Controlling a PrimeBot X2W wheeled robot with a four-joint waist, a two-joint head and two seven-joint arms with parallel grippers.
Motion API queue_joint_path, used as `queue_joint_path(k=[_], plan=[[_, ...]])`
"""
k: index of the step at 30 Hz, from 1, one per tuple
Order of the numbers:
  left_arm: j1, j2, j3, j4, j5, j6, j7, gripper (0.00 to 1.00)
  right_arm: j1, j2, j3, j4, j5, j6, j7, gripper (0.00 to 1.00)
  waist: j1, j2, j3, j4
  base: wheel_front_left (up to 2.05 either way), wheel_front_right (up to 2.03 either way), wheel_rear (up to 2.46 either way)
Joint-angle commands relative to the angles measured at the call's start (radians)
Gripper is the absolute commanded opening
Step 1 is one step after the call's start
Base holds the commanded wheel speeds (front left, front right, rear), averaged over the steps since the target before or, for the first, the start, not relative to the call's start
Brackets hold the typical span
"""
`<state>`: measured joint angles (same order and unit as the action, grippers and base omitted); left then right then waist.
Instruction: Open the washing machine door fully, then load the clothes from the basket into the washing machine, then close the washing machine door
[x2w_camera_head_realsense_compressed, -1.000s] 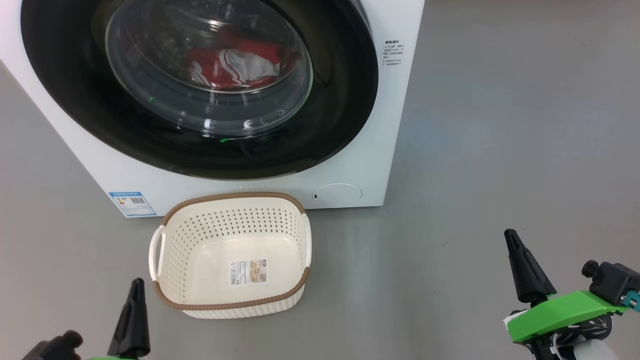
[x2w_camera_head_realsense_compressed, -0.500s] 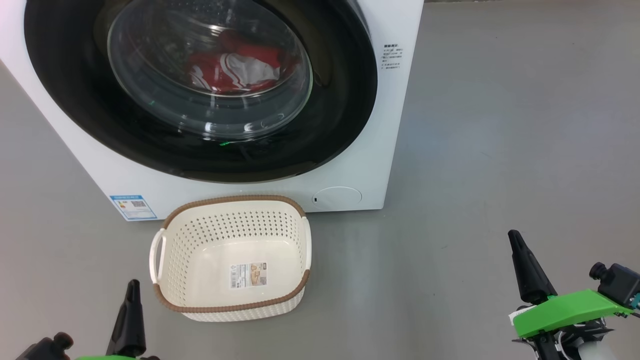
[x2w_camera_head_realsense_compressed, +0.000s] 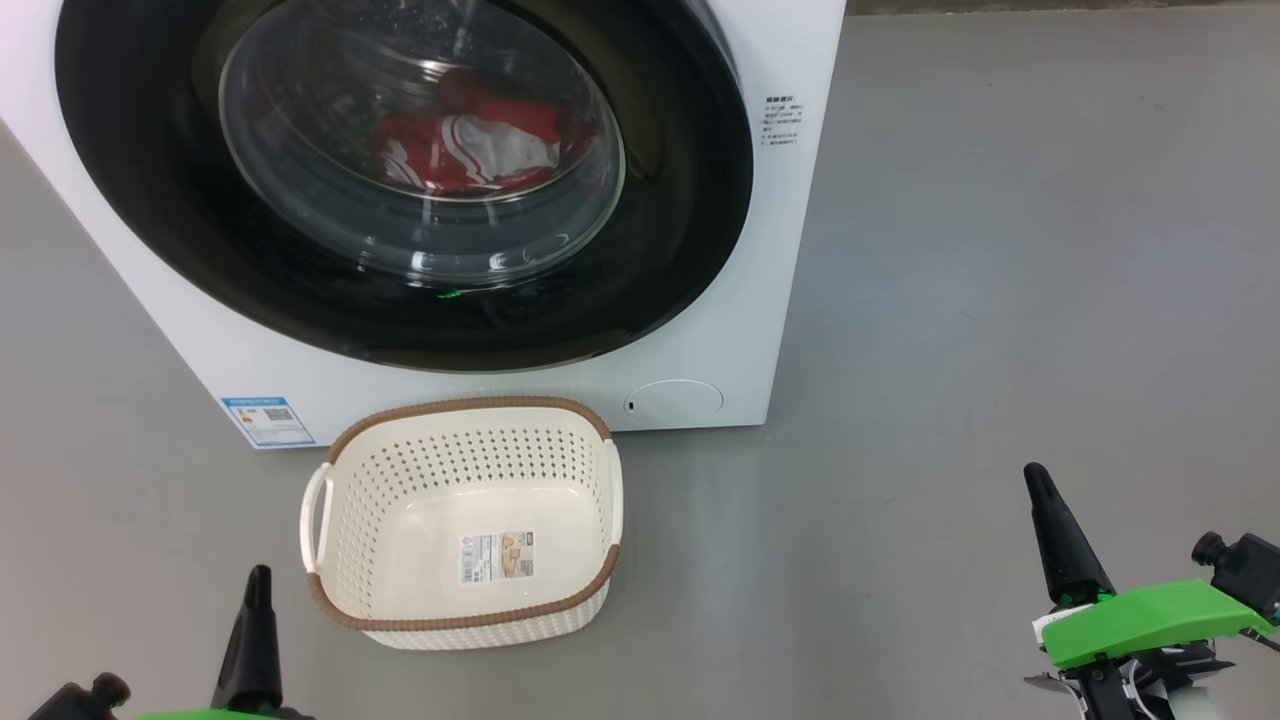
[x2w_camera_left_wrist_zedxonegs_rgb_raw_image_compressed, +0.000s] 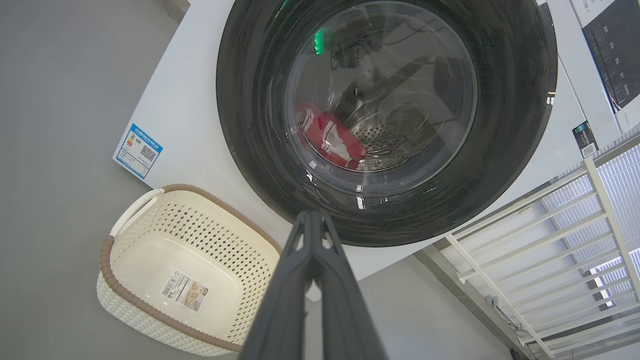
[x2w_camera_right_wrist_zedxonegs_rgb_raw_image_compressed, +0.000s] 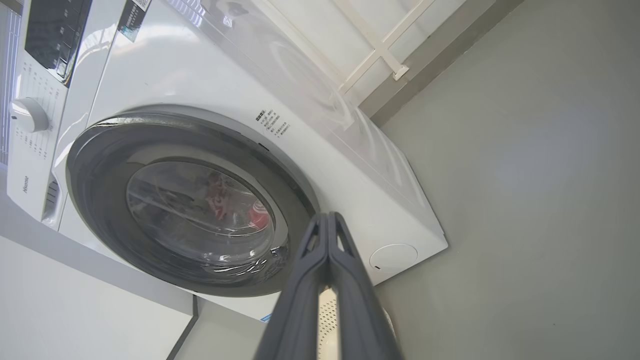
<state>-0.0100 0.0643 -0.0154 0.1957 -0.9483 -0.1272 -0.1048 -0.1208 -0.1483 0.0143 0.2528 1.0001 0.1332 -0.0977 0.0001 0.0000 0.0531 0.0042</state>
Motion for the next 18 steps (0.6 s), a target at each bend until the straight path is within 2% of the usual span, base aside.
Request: queue_joint_path(k=[1,18], plan=[[-0.045,0.019,0.024,-0.016,-0.029,-0.002,0.009,0.0,-0.006,-0.002,-0.001,-0.022,0.023,-0.001,0.006,0.0,-0.0001,0.0,-0.001,0.0,0.0,0.0,0.0],[-0.058,0.017,0.042,0.001,-0.203,-0.002,0.056,0.0,-0.001,0.021,-0.029,-0.019,0.182,-0.002,0.056,0.0,-0.0001,0.0,-0.014,-0.001,0.0,0.0,0.0]])
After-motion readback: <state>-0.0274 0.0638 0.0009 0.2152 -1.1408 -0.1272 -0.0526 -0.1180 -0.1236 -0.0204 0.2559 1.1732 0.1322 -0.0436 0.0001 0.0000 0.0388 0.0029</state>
